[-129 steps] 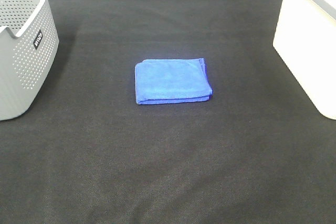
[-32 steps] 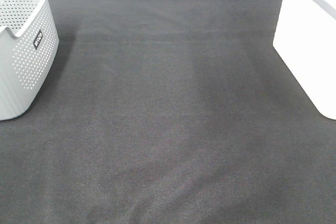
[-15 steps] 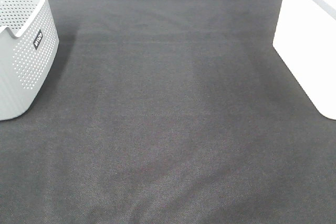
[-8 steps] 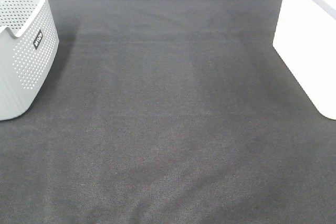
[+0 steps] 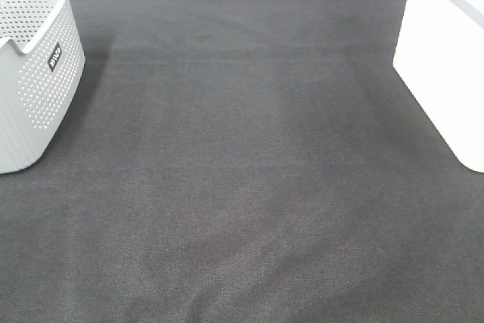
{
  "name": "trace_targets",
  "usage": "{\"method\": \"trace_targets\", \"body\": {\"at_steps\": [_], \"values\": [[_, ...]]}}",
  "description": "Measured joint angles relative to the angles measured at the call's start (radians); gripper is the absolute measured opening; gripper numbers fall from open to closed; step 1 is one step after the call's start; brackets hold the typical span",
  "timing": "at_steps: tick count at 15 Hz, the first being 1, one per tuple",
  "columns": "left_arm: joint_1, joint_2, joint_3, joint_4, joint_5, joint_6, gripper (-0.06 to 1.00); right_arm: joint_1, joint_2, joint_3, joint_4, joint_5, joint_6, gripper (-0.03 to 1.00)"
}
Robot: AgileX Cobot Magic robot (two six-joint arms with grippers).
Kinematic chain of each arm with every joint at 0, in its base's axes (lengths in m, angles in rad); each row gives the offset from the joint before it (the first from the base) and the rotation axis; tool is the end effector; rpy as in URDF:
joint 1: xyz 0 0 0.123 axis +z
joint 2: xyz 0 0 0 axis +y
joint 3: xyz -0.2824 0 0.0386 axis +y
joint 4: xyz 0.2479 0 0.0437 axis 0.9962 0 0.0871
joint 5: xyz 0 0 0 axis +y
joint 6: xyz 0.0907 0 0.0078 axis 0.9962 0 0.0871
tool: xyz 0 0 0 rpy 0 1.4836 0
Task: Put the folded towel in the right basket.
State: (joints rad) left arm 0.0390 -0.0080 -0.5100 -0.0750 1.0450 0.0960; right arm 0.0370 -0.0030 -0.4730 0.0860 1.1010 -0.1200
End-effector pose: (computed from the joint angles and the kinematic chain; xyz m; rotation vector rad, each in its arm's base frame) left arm -0.0065 -0.0062 0.2814 0.0608 2.0075 -0.0030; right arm -0.0045 0.0068 0.2667 -0.1700 2.0990 0.0544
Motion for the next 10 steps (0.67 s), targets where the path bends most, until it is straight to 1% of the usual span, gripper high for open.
{"method": "trace_targets", "body": {"at_steps": [6,10], "values": [[0.0,0.0,0.0,0.0,0.0,0.0,0.98,0.0,0.0,0.012,0.044,0.008,0.0,0.97],[0.0,0.0,0.0,0.0,0.0,0.0,0.98,0.0,0.0,0.012,0.045,0.008,0.006,0.96]]}}
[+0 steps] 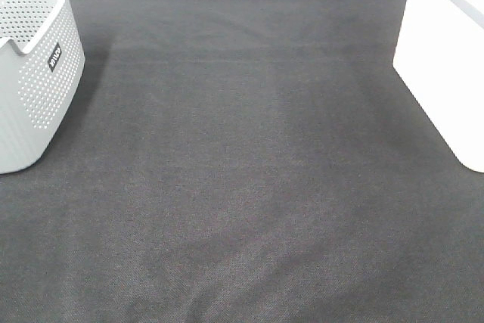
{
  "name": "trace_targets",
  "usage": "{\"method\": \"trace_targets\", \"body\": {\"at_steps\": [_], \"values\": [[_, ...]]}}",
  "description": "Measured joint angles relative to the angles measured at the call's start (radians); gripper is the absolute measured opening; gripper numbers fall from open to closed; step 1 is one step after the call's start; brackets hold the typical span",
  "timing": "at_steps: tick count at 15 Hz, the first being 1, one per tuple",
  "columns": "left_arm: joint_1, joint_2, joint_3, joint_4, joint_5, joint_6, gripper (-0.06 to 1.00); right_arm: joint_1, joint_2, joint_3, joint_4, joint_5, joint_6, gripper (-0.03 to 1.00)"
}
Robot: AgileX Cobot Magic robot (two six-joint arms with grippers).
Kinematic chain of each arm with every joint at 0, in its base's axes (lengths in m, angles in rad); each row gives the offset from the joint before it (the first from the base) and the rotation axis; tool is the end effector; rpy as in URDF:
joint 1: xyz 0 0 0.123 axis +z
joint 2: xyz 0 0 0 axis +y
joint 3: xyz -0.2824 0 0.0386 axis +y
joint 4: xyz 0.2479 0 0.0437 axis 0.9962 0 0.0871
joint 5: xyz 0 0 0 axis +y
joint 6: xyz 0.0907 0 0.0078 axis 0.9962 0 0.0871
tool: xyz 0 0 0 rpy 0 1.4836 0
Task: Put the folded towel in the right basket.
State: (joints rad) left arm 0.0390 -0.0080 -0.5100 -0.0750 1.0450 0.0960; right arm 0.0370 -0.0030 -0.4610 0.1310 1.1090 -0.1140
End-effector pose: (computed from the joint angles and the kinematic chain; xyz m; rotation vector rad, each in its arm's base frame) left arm -0.0065 -0.0062 0.2814 0.0608 2.0075 -0.0030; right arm -0.0040 0.0105 0.2631 -0.1672 2.1164 0.1136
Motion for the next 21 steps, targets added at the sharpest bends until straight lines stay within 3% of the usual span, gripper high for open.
{"method": "trace_targets", "body": {"at_steps": [5,11,21], "values": [[0.0,0.0,0.0,0.0,0.0,0.0,0.98,-0.041,0.0,0.0,0.009,0.0,0.0,0.96],[0.0,0.0,0.0,0.0,0.0,0.0,0.98,-0.041,0.0,0.0,-0.049,-0.001,0.0,0.96],[0.0,0.0,0.0,0.0,0.0,0.0,0.98,-0.041,0.0,0.0,-0.052,-0.001,0.0,0.96]]}}
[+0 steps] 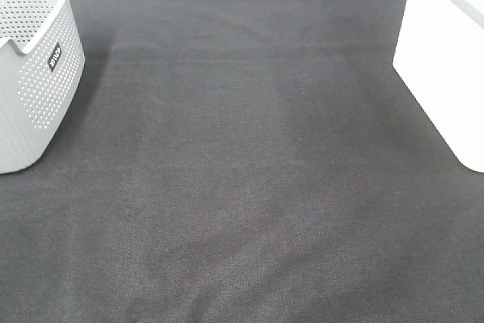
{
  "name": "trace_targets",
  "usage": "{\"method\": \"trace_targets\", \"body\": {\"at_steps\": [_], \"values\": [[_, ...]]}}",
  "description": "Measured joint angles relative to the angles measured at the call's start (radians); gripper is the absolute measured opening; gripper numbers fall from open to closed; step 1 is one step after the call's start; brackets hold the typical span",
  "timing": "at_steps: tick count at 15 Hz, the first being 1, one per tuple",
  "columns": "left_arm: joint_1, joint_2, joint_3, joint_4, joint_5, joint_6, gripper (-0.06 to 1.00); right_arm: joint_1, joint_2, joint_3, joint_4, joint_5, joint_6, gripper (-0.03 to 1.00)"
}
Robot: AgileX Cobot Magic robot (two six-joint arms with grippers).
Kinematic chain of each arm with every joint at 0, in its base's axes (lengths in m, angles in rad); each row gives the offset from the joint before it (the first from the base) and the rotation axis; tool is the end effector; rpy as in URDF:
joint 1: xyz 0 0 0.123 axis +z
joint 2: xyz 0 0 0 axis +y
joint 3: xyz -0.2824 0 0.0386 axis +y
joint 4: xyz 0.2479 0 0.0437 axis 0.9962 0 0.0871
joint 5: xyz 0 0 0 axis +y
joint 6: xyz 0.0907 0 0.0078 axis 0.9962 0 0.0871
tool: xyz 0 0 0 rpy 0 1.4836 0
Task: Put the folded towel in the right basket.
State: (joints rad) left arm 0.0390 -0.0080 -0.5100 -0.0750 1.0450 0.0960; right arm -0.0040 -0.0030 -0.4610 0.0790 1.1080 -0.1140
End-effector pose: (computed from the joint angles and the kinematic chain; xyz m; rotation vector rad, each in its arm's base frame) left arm -0.0065 -0.0062 0.2814 0.0608 2.0075 -0.0030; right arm -0.0033 0.0064 0.2628 -0.1210 2.1215 0.0262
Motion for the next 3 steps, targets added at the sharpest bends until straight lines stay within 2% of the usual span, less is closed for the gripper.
{"method": "trace_targets", "body": {"at_steps": [3], "values": [[0.0,0.0,0.0,0.0,0.0,0.0,0.98,0.0,0.0,0.0,0.0,0.0,0.0,0.96]]}}
